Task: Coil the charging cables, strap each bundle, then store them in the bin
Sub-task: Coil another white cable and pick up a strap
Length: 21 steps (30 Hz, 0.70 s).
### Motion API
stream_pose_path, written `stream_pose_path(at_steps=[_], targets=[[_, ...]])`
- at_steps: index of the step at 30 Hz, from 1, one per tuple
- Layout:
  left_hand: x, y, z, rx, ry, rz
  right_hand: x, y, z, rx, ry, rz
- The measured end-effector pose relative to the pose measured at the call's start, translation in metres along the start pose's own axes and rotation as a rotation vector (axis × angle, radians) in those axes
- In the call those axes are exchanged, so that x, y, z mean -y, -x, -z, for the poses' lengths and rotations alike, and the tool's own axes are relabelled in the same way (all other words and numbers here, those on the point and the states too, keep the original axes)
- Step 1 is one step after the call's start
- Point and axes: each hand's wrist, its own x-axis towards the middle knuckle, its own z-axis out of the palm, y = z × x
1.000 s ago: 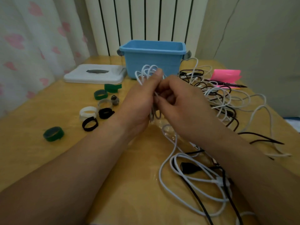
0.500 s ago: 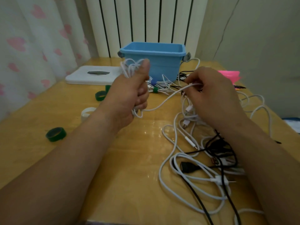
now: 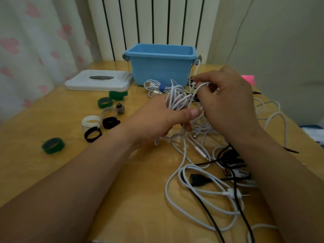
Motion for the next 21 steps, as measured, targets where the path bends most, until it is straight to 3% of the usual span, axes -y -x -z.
stream_pose_path(at_steps=[5,9,17,21], targets=[[0.005,0.0,0.002,-0.077,-0.029,-0.045,0.003,0.003,-0.001,-0.032,-0.062,0.02],[0.006,0.0,0.002,-0.084,0.021,-0.069,0.002,0.002,-0.001,0.049,-0.051,0.03],[0.001,0.006,-0.005,-0.06,-0.049,-0.054,0.01,0.005,-0.001,0.165,0.084,0.219],[0.003,0.003,0.005,-0.201,0.309,-0.025,0.012,0.005,-0.002,0.117,-0.078,0.132]])
